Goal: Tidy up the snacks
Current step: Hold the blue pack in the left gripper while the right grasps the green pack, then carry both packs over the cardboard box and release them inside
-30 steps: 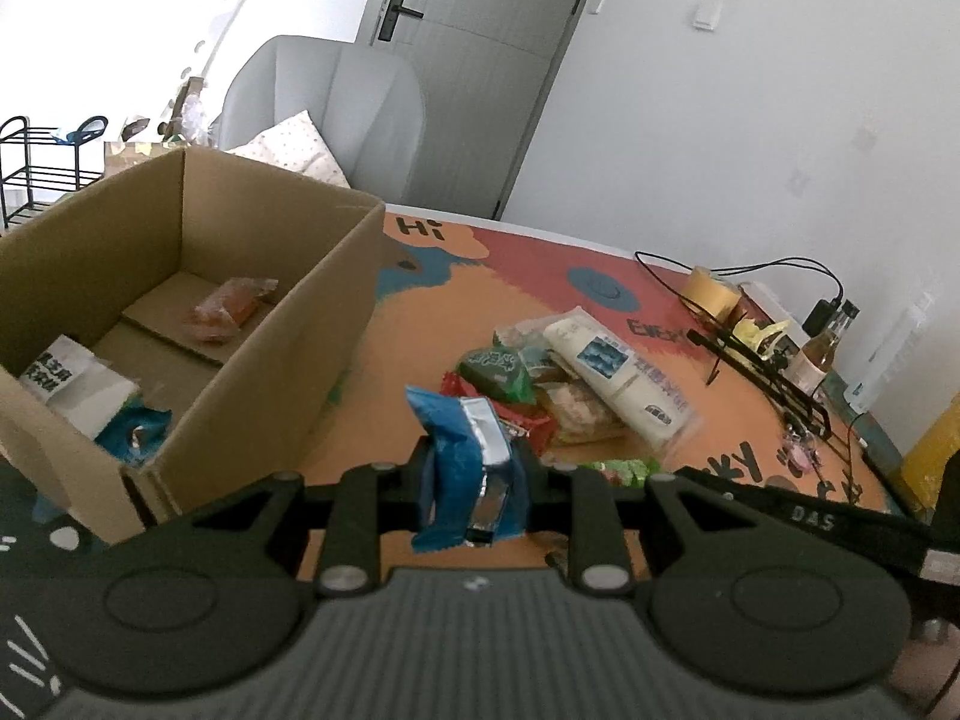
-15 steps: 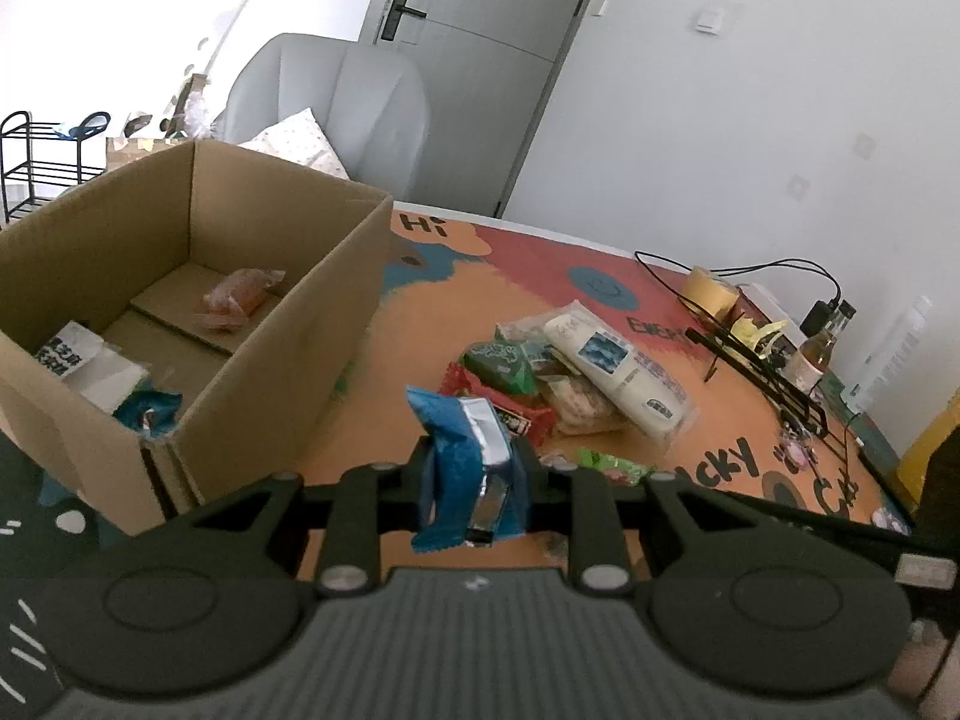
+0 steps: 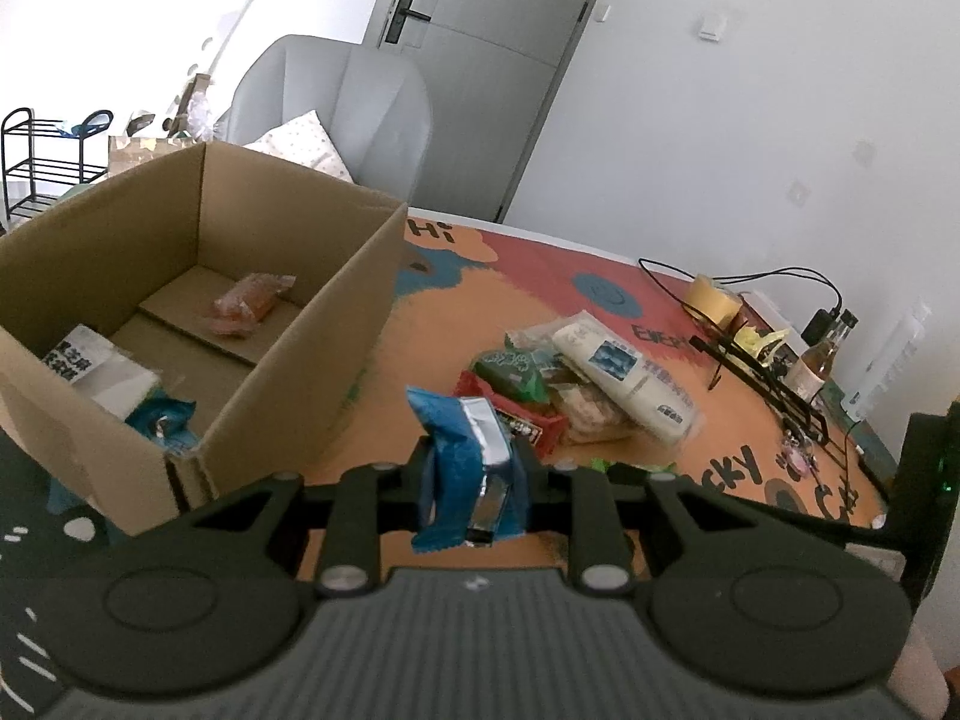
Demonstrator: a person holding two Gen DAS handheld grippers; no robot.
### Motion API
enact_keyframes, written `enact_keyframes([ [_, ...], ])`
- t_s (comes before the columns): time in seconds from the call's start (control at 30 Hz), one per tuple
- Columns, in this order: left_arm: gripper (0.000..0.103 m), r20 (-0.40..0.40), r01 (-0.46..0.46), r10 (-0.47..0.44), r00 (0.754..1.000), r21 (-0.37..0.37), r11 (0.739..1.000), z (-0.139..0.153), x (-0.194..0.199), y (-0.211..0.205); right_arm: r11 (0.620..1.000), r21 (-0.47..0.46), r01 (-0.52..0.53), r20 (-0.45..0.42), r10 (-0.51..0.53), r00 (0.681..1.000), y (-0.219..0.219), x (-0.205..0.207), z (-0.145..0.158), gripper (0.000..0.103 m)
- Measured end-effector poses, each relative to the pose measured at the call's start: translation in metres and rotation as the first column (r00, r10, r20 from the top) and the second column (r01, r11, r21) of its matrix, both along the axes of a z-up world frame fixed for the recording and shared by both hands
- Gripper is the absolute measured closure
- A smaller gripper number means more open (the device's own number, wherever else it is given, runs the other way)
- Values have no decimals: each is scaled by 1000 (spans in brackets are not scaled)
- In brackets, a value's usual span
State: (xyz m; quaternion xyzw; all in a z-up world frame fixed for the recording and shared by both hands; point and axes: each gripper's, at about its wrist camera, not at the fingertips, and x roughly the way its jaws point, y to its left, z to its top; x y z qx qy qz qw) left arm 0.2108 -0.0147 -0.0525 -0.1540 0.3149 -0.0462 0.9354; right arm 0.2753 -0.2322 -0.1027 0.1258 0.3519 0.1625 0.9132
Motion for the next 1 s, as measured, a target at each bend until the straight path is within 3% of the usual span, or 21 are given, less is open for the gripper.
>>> enact_keyframes([
  [0.13,78,4,-3,3,1000,0,1000,2,-2,2,1000,19,-18,-4,18,1000,-4,-3,1,68],
  [0.2,78,11,-6,6,1000,0,1000,5,-4,3,1000,16,-22,7,22,1000,-6,-9,4,80],
  [0.6,78,83,-16,15,996,16,1000,33,-16,10,999,34,-38,100,35,994,-6,-30,38,80],
  [1.0,78,137,-68,62,989,39,997,59,-31,35,992,48,-116,204,104,973,26,-37,81,80],
])
